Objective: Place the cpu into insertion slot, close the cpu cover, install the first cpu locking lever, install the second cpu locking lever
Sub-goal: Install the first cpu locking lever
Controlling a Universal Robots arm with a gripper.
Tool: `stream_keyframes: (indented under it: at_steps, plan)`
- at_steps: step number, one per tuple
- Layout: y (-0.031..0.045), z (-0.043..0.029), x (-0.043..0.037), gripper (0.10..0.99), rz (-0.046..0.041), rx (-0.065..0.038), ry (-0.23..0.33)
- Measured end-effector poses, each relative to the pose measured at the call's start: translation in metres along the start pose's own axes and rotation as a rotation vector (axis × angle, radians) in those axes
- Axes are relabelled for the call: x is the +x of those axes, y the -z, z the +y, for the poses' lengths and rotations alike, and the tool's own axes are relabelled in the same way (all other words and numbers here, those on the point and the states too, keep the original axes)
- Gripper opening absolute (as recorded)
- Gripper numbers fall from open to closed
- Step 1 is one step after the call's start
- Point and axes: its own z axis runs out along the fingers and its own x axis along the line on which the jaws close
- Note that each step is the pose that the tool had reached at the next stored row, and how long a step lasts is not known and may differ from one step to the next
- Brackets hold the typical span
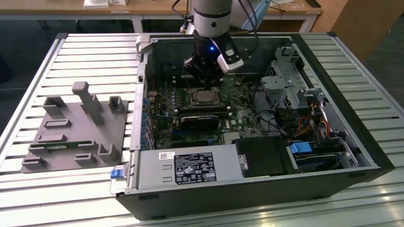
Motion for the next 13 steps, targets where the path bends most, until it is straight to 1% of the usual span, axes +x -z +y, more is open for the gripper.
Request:
stream_keyframes:
  at_steps: [3, 5, 13]
  plan:
    - [0.0001, -0.0002, 0.0026, 0.102, 0.0, 0.0, 0.0]
    - [0.0002, -0.0004, 0.0059, 0.102, -0.0001, 0.0, 0.0]
    - [0.0008, -0.0015, 0.0259, 0.102, -0.0022, 0.0, 0.0]
